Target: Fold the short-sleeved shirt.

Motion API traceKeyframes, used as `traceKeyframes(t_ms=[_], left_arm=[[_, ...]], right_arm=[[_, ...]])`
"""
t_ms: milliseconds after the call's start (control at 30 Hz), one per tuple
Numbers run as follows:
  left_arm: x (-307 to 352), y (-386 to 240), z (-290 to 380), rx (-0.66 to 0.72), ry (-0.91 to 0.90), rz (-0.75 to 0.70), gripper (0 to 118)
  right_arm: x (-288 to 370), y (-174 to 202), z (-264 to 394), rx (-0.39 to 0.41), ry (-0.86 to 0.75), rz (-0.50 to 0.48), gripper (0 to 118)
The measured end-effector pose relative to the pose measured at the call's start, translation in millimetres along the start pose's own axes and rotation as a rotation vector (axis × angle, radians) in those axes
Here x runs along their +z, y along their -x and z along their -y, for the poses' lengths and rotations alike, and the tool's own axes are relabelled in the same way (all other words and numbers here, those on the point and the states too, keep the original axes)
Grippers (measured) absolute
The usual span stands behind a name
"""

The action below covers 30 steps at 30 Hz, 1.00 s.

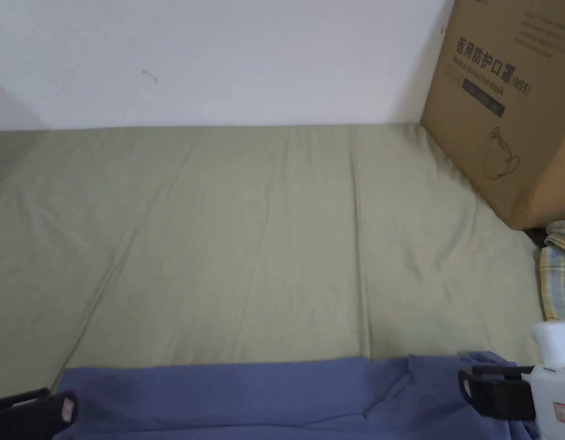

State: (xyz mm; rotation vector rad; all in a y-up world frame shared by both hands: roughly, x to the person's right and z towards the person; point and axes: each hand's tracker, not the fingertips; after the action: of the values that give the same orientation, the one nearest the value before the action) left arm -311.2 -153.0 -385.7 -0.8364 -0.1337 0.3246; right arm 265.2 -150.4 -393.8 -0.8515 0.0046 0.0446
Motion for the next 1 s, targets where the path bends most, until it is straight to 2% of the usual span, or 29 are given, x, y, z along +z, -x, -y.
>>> traceKeyframes(t_ms=[100,200,233,267,300,333,367,400,467,567,667,733,800,833,867,900,933,967,1000], left_arm=[[9,-30,-8,-0.057,-0.107,-0.056,118],[0,-52,-13,-0.11,-0.094,-0.194,116],[-5,-57,-12,-0.138,-0.105,-0.211,113],[-9,-60,-11,-0.16,-0.12,-0.24,100],[-13,-65,-10,-0.166,-0.116,-0.278,69],[-17,-69,-9,-0.172,-0.118,-0.285,21],[-23,-69,-8,-0.166,-0.118,-0.279,0],[-32,-67,-7,-0.158,-0.104,-0.286,0],[-37,-65,-2,-0.109,-0.087,-0.225,0],[-42,-59,3,-0.096,-0.056,-0.217,0],[-44,-22,-2,0.008,0.005,0.003,0],[-50,23,-8,0.147,0.089,0.232,0],[-54,61,-10,0.261,0.147,0.39,0],[-56,79,-8,0.297,0.162,0.414,6],[-58,92,-7,0.307,0.165,0.406,24],[-59,103,-6,0.327,0.167,0.413,57],[-62,113,-4,0.337,0.164,0.42,101],[-66,120,-2,0.342,0.179,0.42,118],[-64,134,-1,0.411,0.097,0.449,118]], right_arm=[[0,30,-14,-0.082,-0.078,-0.098,116],[-15,68,-27,-0.046,-0.047,-0.079,116],[-21,79,-29,-0.006,-0.043,-0.055,110],[-24,88,-29,0.026,-0.056,-0.025,77],[-29,98,-29,0.043,-0.056,-0.012,27],[-34,106,-30,0.045,-0.045,0.021,0],[-39,113,-31,0.045,-0.023,0.047,0],[-44,121,-31,0.063,-0.026,0.083,0],[-50,135,-22,0.017,-0.019,-0.004,0],[-53,144,-30,0.005,-0.01,0.031,0],[-59,161,-28,0.062,0.008,0.125,0],[-66,159,-35,0.051,0.034,0.143,0],[-72,165,-33,0.015,0.045,0.127,0],[-75,162,-40,0.005,0.055,0.129,0],[-77,165,-39,0.004,0.061,0.122,0],[-79,169,-38,0.002,0.069,0.1,0],[-81,170,-39,0.007,0.076,0.084,0],[-81,170,-40,0.014,0.08,0.078,0],[-82,171,-39,0.023,0.083,0.075,0]])
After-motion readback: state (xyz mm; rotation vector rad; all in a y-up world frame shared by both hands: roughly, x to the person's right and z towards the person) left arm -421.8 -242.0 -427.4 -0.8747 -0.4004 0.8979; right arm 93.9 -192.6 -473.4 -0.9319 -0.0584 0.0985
